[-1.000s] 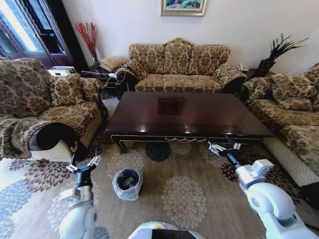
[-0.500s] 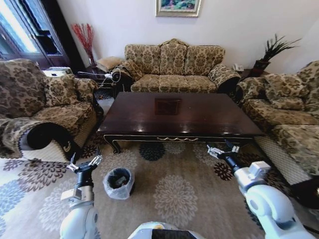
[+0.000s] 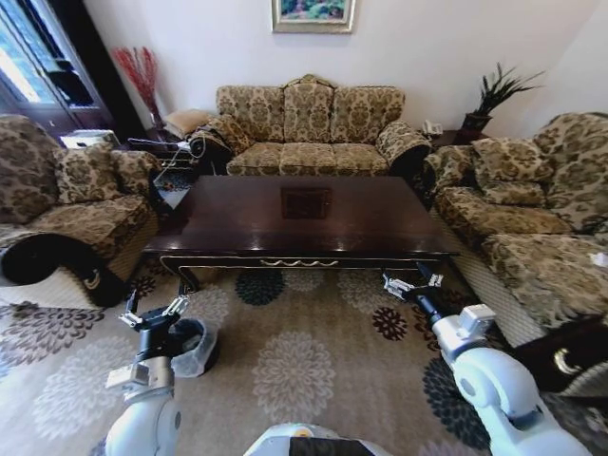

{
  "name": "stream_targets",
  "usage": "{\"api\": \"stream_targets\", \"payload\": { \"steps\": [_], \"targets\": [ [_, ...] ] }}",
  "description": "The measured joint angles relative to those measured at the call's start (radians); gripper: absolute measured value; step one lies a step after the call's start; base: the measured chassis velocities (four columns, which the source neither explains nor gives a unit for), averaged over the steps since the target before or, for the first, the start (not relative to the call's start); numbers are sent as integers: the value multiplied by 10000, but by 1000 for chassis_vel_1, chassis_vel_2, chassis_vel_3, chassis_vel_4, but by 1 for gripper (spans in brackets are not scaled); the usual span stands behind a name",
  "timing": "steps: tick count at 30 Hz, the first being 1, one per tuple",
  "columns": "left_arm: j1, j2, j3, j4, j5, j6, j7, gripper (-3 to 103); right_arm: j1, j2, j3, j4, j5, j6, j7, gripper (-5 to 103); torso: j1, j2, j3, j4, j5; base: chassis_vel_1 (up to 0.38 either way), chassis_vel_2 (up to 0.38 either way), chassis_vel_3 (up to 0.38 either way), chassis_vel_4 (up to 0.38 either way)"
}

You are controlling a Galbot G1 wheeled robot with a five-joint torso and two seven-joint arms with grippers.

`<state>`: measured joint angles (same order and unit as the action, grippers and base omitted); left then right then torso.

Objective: Move to the front of the table and place the trash on the table into the trash bin.

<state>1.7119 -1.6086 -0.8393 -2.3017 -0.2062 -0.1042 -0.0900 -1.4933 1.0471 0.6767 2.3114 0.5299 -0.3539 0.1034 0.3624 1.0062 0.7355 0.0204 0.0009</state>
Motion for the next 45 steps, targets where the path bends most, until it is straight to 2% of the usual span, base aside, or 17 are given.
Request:
{"api": "stream_targets", "payload": {
  "steps": [1,3,4,5,6,7,8,9,11,14,21,23,27,34,45],
  "targets": [
    [0,0,0,0,0,0,0,100,0,0,0,0,0,0,0,100,0,0,0,0,0,-67,-61,74,55],
    [64,3,115,-259,-693,558,259,100,-71,169,337,-50,-266,54,43,100,-2,0,-1,-2,-4,-1,-31,-6,3],
    [95,7,139,-431,-1016,925,448,100,-136,280,618,-55,-376,51,29,100,-1,0,0,-2,-22,0,0,0,0],
    [95,7,139,-431,-1016,925,448,100,-136,280,618,-55,-376,51,29,100,-1,0,0,-2,-22,0,0,0,0],
    [112,15,144,-565,-1202,1201,605,100,-211,379,898,-47,-394,35,-6,100,0,0,0,0,-34,0,0,0,0],
    [96,85,143,-693,-1316,1465,790,100,-326,502,1240,-22,-392,41,-80,100,1,0,-1,5,-30,101,108,-41,-51],
    [35,201,138,-764,-1369,1670,934,100,-499,627,1533,-18,-390,104,-195,100,1,0,0,9,-7,101,80,-30,-51],
    [35,201,138,-764,-1369,1670,934,100,-499,627,1533,-18,-390,104,-195,100,1,0,0,9,-7,101,80,-30,-51],
    [-106,544,177,-803,-1547,2012,1077,100,-890,837,1920,-15,-421,342,-368,100,2,0,0,0,-15,27,40,-4,-16],
    [-225,937,333,-824,-1849,2324,1192,100,-1541,1223,2443,2,-508,960,-740,100,1,0,0,-2,-1,0,0,0,0],
    [-235,1212,612,-916,-1909,2508,1182,100,-2092,1861,2878,182,-692,1378,-1002,100,-1,0,-1,-1,-12,0,0,0,0],
    [-202,1312,759,-982,-1848,2651,1031,100,-2260,2021,2808,463,-666,1299,-969,100,0,0,0,1,-13,0,0,0,0],
    [-149,1622,1610,-1257,-1363,2788,315,100,-2535,2689,2014,1197,-999,836,-700,100,0,0,-1,-2,-9,0,0,0,0],
    [-104,2087,1813,-1425,-1083,2875,183,100,-2338,2743,1711,1475,-1283,647,-645,100,1,0,0,0,-10,0,0,0,0],
    [-131,2112,1792,-1389,-1001,2906,144,100,-2250,2672,1710,1440,-1340,627,-597,100,1,0,0,0,-9,0,0,0,0]
  ]
}}
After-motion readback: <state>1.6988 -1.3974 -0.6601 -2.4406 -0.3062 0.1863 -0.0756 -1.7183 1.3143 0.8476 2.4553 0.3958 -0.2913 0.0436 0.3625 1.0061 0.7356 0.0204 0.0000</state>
